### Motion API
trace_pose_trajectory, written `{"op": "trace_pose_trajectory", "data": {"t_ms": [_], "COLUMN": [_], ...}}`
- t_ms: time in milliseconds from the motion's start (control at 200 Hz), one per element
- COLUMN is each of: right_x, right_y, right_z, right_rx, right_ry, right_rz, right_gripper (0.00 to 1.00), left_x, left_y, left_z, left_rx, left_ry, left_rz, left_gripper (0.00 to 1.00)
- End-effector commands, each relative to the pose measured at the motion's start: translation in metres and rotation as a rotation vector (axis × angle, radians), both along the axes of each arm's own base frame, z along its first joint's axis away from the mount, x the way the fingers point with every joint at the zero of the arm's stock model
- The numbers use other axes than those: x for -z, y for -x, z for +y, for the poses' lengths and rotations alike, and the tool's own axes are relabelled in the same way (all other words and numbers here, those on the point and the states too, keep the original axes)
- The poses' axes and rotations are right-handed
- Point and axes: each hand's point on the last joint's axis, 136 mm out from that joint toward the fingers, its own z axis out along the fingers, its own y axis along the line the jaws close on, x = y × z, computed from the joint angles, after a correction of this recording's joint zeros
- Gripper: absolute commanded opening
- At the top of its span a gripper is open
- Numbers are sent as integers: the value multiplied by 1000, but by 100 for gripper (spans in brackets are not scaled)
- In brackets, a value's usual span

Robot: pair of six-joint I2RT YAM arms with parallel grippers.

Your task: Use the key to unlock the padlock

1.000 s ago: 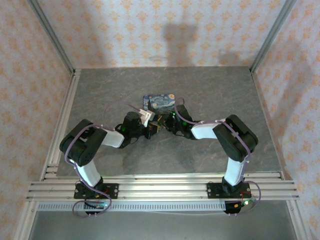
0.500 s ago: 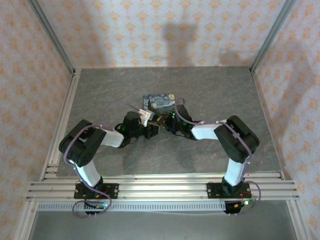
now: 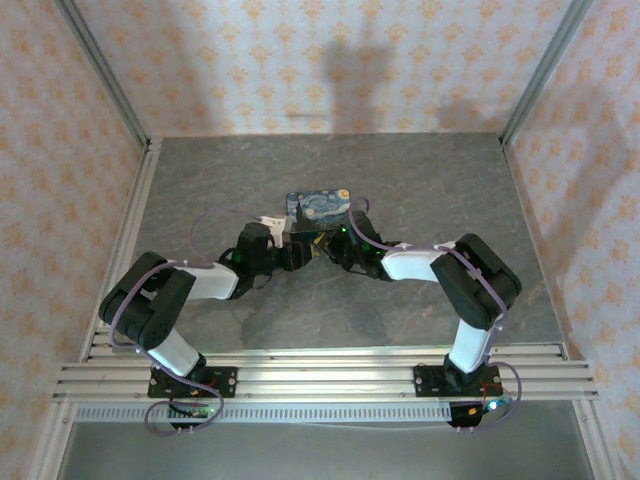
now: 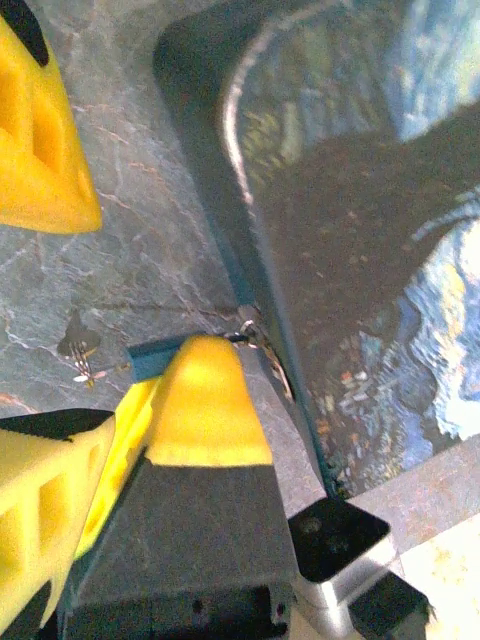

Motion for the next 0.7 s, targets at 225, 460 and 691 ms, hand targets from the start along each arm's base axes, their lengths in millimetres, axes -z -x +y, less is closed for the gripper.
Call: {"op": "trace_pose_trajectory", "data": {"t_ms": [225,460,691], "right_x": [-23,-24,-25], "right_y": [-5,-6,-7], "right_z": [3,4,5], "right_rx": [24,25,29], "right_ry": [-15,-16,-21], "right_rz": [-33,-34,-31], "right_gripper": [0,0,0], "left_x": [-7,-8,-5], "left_y": [0,1,3], "left_z": [-7,-15,-20], "left_rx": [-37,-39,-48], "left_ry": [102,123,135], "left_rz": [23,25,37], "left_gripper": [42,37,33]}}
